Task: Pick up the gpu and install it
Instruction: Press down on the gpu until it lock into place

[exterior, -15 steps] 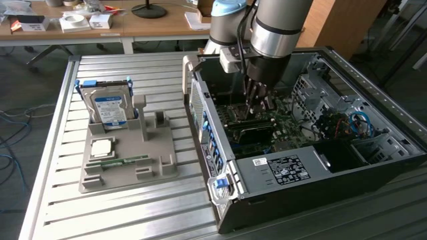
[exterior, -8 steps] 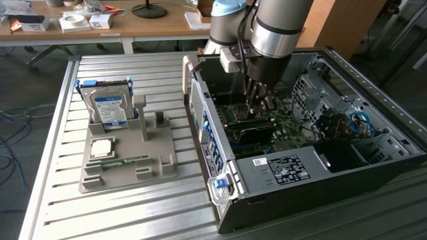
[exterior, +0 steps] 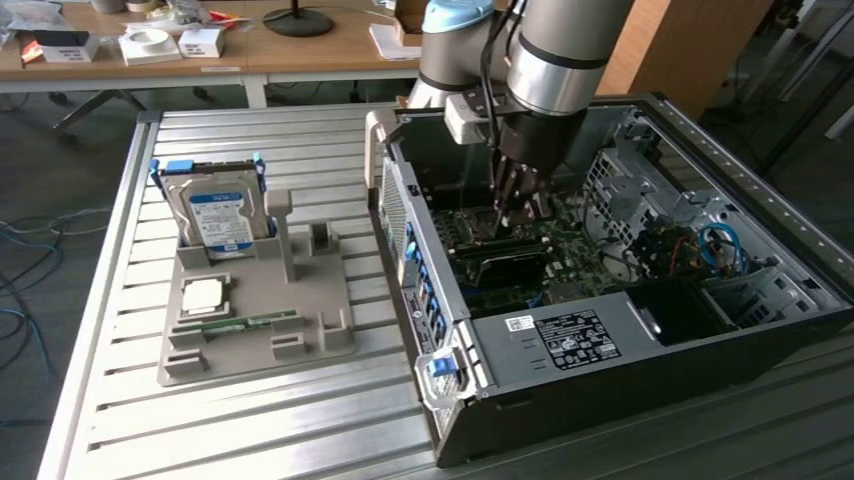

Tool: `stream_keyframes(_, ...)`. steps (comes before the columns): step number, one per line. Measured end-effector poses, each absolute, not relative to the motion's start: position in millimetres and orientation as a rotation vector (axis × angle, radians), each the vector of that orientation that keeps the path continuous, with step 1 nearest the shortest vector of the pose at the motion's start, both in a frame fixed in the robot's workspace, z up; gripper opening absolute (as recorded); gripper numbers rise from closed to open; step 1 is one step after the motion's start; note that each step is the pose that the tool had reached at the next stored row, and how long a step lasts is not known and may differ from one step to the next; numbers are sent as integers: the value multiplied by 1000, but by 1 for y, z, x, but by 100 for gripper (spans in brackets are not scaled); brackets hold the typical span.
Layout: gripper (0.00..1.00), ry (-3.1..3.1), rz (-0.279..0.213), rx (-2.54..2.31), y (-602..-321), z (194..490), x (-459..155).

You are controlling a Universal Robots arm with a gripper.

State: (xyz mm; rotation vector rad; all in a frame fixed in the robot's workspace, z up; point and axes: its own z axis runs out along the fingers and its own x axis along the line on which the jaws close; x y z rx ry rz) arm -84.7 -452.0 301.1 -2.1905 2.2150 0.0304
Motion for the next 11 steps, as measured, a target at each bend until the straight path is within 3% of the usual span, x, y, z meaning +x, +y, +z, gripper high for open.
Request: stream_keyframes(11,11,2218,34,-2191,-452,301,-83)
